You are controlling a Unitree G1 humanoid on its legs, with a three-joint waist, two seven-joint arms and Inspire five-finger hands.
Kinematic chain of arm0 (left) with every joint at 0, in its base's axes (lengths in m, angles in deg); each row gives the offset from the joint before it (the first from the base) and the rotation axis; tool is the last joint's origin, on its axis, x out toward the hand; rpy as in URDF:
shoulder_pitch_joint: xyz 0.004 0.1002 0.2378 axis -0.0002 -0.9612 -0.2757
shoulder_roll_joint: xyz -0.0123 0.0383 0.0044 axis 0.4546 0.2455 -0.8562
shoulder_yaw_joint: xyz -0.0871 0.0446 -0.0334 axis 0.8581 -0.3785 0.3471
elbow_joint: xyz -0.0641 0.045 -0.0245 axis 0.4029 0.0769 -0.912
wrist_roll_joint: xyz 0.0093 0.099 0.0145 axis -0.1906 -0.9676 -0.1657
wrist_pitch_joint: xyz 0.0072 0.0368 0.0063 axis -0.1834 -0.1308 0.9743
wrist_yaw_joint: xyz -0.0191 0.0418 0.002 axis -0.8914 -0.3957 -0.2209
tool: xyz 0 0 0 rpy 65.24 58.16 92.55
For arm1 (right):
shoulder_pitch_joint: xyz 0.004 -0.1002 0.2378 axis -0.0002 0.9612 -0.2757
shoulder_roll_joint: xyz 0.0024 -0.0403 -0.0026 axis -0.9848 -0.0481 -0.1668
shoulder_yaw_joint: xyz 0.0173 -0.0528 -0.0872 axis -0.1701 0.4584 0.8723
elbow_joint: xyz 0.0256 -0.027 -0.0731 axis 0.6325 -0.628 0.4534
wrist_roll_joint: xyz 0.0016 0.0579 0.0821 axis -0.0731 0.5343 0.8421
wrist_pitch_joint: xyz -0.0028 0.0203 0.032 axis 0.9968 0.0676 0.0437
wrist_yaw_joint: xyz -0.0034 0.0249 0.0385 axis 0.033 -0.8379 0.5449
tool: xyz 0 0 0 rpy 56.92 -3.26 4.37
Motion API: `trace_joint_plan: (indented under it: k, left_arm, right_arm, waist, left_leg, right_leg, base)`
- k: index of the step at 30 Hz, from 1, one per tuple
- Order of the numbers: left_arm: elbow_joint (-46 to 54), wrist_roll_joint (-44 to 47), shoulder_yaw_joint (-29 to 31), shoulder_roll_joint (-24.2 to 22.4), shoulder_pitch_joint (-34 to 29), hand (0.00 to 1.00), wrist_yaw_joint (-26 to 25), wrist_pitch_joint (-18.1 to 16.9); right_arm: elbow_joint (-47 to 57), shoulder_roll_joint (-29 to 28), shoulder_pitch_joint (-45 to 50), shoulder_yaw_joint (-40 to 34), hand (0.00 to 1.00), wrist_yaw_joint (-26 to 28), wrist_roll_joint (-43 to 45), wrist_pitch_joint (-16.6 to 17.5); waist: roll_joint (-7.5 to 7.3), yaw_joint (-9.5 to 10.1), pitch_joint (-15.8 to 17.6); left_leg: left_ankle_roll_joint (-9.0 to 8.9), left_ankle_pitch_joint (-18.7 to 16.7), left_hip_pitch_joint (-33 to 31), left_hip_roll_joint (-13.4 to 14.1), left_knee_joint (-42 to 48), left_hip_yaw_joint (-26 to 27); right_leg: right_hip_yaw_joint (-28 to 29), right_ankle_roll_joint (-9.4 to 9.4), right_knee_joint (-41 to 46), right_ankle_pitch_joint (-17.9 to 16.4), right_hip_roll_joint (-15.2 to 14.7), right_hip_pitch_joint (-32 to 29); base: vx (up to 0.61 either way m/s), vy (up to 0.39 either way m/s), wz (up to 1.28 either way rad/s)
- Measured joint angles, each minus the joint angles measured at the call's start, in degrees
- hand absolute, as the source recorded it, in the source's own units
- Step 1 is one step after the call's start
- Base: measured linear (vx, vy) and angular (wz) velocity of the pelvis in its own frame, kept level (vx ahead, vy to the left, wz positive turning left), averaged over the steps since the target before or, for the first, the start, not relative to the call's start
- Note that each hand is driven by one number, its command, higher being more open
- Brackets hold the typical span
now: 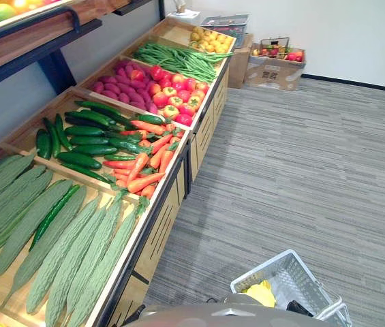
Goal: Pick vegetable in the basket
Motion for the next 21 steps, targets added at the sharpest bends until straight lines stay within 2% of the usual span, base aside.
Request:
trace_joint_plan:
  k: [3,4,5,6,7,8,9,10,11,13,14,15,16,17,18,19,21]
  left_arm:
    - [-0.3,0.0,-0.5,0.1,0.0,1.0,0.8,0.0]
    - [-0.4,0.0,-0.6,0.1,0.0,1.0,1.1,0.0]
    - [-0.3,0.5,-0.6,0.5,0.1,1.0,2.2,0.0]
    - [-0.3,0.5,-0.6,0.7,0.1,1.0,2.9,0.0]
    - [-0.3,0.5,-0.6,0.9,0.3,1.0,3.9,0.0]
    - [-0.2,0.5,-1.0,0.9,0.5,1.0,4.0,-0.2]
    - [-0.1,0.2,-1.0,1.3,0.6,1.0,3.9,-0.5]
    - [-0.1,-0.6,-1.5,1.8,0.6,1.0,3.3,-0.7]
    - [-0.2,-3.0,-2.6,3.0,1.4,1.0,1.8,-1.0]
    - [-0.2,-6.4,-4.7,3.0,2.4,1.0,0.2,-1.9]
    - [-0.2,-8.4,-5.8,2.3,3.4,1.0,-0.3,-2.6]
    - [1.1,-8.9,-6.9,2.3,4.7,1.0,-0.5,-4.5]
    - [2.1,-8.8,-7.1,3.8,4.6,1.0,0.0,-4.9]
    - [1.5,-9.0,-7.6,4.8,5.8,1.0,-0.1,-5.0]
    - [1.5,-9.3,-7.5,3.9,6.5,1.0,-0.5,-5.5]
    - [2.1,-9.5,-7.3,3.3,7.0,1.0,-0.9,-6.0]
    - [2.8,-10.1,-7.5,2.8,8.0,1.0,-0.5,-6.8]
  right_arm:
    - [-0.3,0.0,-0.7,0.1,0.0,0.0,0.4,0.1]
    - [-0.3,-0.1,-1.3,0.9,0.0,0.0,1.2,0.0]
    - [-0.1,-0.5,-1.9,2.0,0.0,0.0,1.4,0.1]
    - [0.3,-0.8,-2.1,2.4,0.0,0.0,1.4,0.1]
    - [1.2,-1.5,-2.6,2.6,0.0,-0.2,1.4,0.3]
    - [2.2,-2.3,-2.7,2.4,0.0,-0.6,1.6,0.5]
    - [2.7,-2.5,-2.5,1.9,0.0,-0.8,1.7,1.0]
    - [3.0,-2.5,-1.9,1.4,0.0,-1.2,1.8,1.3]
    - [3.1,-2.0,-1.5,1.3,0.0,-1.4,1.5,1.5]
    - [3.3,-0.1,-1.3,2.0,0.0,-1.4,1.1,1.4]
    - [3.0,1.7,-2.2,2.3,0.0,-1.4,0.9,1.0]
    - [3.2,2.0,-2.7,2.2,0.0,-1.3,1.1,1.0]
    - [3.1,1.4,-2.2,2.0,0.0,-1.3,1.3,1.1]
    - [1.9,1.7,-3.3,1.8,0.0,-1.6,1.2,0.5]
    - [2.0,2.4,-2.7,2.5,0.0,-1.5,0.9,0.0]
    - [2.4,2.3,-2.5,2.8,0.0,-1.3,0.9,0.1]
    - [2.4,1.9,-2.5,3.0,0.0,-1.1,1.0,0.1]
  waist:
    - [0.02,-0.08,0.1]
    - [0.11,-0.07,0.2]
    - [-0.47,0.14,0.3]
    - [-0.16,0.26,0.5]
    - [-0.57,0.41,0.6]
    - [-0.49,0.44,1.4]
    - [-1.15,0.53,2.0]
    - [-2.04,0.38,2.1]
    - [-2.75,0.21,2.2]
    - [-1.85,0.39,2.1]
    - [1.29,0.5,1.5]
    - [-0.44,-0.1,2.2]
    - [-3.08,-0.75,1.7]
    - [-2.76,-1.1,2.7]
    - [-1.19,-1.15,2.0]
    - [-0.77,-1.12,1.6]
    - [-1.3,-0.85,1.5]
  left_leg:
    - [0.12,-0.4,-0.1,0.1,-1.5,0.7]
    - [0.02,-1.0,-0.1,0.3,-2.6,1.7]
    - [-0.25,-1.3,-0.5,0.1,-2.9,3.5]
    - [-0.18,-1.4,-1.0,0.1,-2.7,4.6]
    - [0.3,-0.5,-1.8,0.2,-2.7,6.7]
    - [-0.13,0.4,-2.1,0.8,-2.8,8.9]
    - [-0.4,0.5,-1.8,0.6,-2.7,9.8]
    - [-0.68,0.4,-1.2,-0.2,-2.5,10.3]
    - [-1.45,-0.6,-1.0,-0.7,-1.2,10.7]
    - [-0.83,-1.5,-2.0,-0.1,-0.8,10.7]
    - [0.78,-0.3,-3.6,1.3,-2.8,10.4]
    - [-0.41,1.3,-4.0,-0.3,-3.0,11.9]
    - [-1.23,2.4,-3.6,-2.5,-3.6,12.1]
    - [-1.92,2.7,-2.3,-1.8,-3.8,12.0]
    - [-1.29,3.2,-2.8,-0.5,-3.6,12.4]
    - [-0.95,3.4,-3.4,0.0,-3.6,12.3]
    - [-1.03,4.1,-4.0,0.1,-3.8,12.3]
  right_leg:
    - [2.1,0.69,0.0,1.1,0.8,-1.8]
    - [3.6,1.13,0.2,1.7,1.7,-2.9]
    - [5.6,1.57,0.5,2.1,2.3,-4.3]
    - [6.2,1.5,0.5,2.0,2.5,-5.1]
    - [2.9,0.0,1.1,1.0,1.3,-6.9]
    - [-4.2,-0.92,3.8,0.4,-1.9,-8.7]
    - [-10.5,-2.1,9.0,-0.6,-5.4,-10.3]
    - [-15.2,-0.31,12.1,-2.4,-9.3,-10.0]
    - [-15.7,0.77,11.6,-4.1,-9.5,-9.4]
    - [-14.1,0.72,8.0,-2.1,-7.1,-9.2]
    - [-15.5,1.61,3.0,-0.3,-5.9,-7.6]
    - [-18.6,-0.36,15.4,-4.7,-10.5,-11.3]
    - [-17.8,2.92,13.2,-8.3,-13.7,-9.5]
    - [-16.3,2.64,12.4,-8.2,-12.3,-8.0]
    - [-16.2,1.93,7.1,-5.6,-10.5,-5.5]
    - [-16.0,1.6,4.3,-4.2,-9.6,-4.6]
    - [-15.6,1.31,3.1,-3.1,-8.9,-4.6]
  base:
    - [-0.12,-0.006,-0.38]
    - [-0.15,0.0,-0.66]
    - [-0.15,-0.003,-0.75]
    - [-0.16,-0.014,-0.86]
    - [-0.17,-0.03,-0.74]
    - [-0.16,-0.056,-0.69]
    - [-0.09,-0.07,-0.42]
    - [-0.01,-0.073,-0.37]
    - [0.0,-0.096,-0.31]
    - [-0.05,-0.105,-0.43]
    - [-0.08,-0.05,-0.51]
    - [-0.07,-0.014,-0.25]
    - [0.02,-0.073,-0.09]
    - [0.01,-0.119,-0.08]
    - [0.02,-0.136,-0.29]
    - [-0.02,-0.053,-0.38]
    - [0.0,-0.017,-0.23]
